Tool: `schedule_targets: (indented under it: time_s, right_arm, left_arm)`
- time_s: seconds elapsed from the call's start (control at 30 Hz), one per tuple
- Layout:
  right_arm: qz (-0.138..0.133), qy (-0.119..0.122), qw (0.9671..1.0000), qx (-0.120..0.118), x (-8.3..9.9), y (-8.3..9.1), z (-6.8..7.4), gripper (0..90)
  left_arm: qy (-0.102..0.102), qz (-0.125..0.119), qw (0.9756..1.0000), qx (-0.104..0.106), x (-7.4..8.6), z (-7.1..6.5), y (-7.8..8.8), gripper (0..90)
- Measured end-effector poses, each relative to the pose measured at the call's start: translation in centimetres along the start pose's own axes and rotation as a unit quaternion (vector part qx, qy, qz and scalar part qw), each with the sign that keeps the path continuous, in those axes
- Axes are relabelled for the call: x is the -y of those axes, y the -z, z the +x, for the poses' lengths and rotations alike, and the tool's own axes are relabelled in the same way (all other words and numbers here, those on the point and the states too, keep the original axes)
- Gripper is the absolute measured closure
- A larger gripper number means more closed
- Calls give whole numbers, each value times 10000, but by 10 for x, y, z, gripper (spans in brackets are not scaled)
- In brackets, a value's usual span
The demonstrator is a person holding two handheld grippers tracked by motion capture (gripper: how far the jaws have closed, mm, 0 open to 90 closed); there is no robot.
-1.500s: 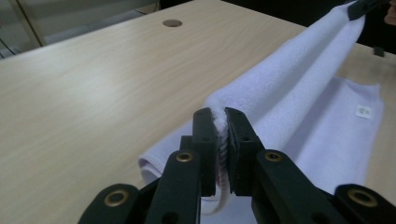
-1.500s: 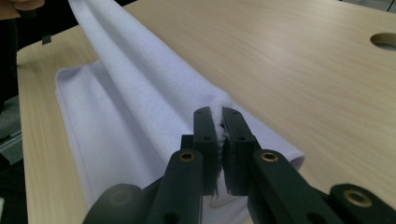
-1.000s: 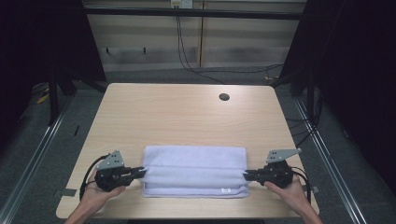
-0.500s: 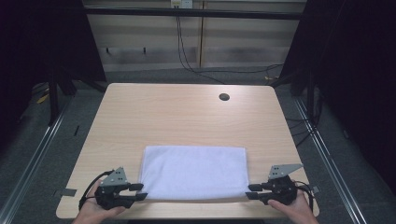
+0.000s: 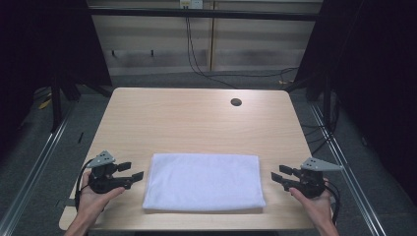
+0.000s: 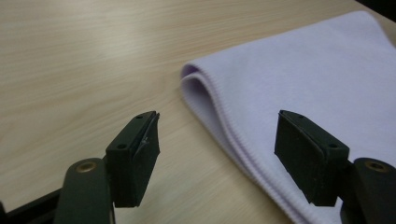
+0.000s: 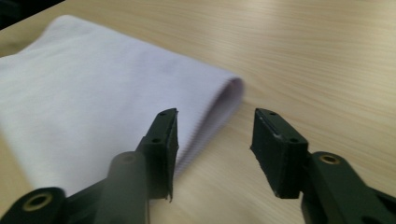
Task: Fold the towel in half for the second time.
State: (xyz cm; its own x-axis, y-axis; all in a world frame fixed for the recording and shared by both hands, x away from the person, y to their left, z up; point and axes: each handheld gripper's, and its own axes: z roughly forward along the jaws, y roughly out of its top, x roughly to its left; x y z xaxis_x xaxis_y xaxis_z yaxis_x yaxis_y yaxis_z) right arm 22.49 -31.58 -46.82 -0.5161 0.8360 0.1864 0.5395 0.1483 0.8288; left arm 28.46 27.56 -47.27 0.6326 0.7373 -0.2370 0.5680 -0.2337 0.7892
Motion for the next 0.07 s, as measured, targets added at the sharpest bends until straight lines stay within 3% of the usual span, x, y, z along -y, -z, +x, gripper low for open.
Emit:
schedule_targets:
  time_s: [0.03, 0.07]
  right_arm:
    - [64, -138, 9999, 14, 3, 0, -4, 471]
    - [126, -266, 9996, 56, 6, 0, -6, 406]
  left_arm:
    - [153, -59, 9998, 70, 3, 3, 1, 308]
    - [94, -14, 9999, -51, 3, 3, 1, 308]
